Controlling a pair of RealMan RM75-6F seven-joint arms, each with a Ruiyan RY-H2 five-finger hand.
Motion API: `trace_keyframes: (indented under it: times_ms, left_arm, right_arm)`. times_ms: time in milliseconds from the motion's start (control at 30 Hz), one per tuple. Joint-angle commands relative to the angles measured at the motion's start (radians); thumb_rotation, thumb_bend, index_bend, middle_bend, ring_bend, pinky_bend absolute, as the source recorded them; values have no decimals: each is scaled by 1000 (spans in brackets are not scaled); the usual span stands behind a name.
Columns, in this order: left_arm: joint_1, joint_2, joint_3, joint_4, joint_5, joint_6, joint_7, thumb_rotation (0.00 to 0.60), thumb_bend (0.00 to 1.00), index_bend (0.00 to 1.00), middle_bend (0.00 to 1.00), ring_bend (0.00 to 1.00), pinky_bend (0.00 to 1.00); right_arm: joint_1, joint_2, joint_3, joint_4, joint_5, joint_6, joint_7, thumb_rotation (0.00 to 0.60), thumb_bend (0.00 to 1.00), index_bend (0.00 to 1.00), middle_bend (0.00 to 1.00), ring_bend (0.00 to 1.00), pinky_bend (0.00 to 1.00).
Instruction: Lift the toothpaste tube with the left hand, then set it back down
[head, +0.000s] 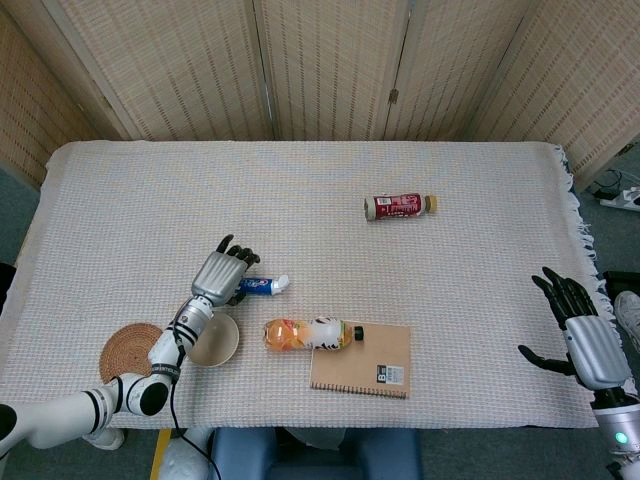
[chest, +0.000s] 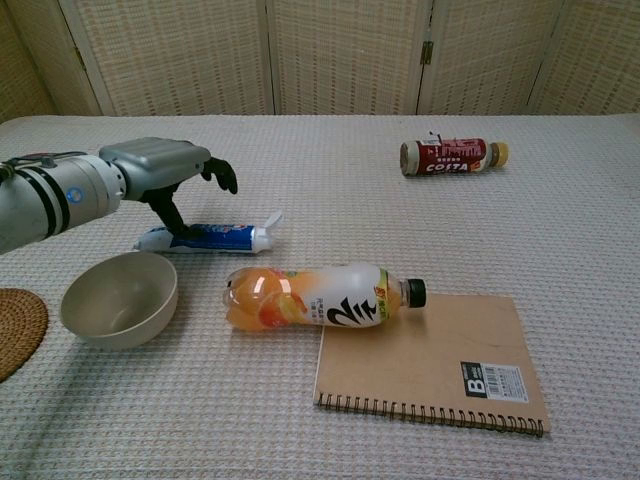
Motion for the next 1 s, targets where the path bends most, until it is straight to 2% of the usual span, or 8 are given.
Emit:
trace_keyframes:
  times_ms: [33,233,533,833,1000]
  left_arm:
    - [-13,-19,25,25,-56,0,45,600,346,291,264,223,53]
    - [-6,-29,51,47,-85,20,53,600,345,324,292,247,71]
    - [-6,-51,64,91,-91,34,31,600,352,414,391,327,107]
    - [-8,-61,74,114,-88,24,5,600,357,457,448,386,167]
    - [-11,-68,75,127,-84,19,-11,600,413,475,469,413,224]
  right_arm:
    - [1,-1,0,3,2,-4,3,600,247,0,11,0,0]
    - [1,-4,-1,6,1,-6,6,600,248,0,11,0,0]
    - [-6,-5,-2,10,4,0,12,600,247,0,11,0,0]
    - [-5,-9,-1,18,6,-4,19,600,247,0,11,0,0]
    - [-4,-10,0,19,9,-8,19,600,248,0,11,0,0]
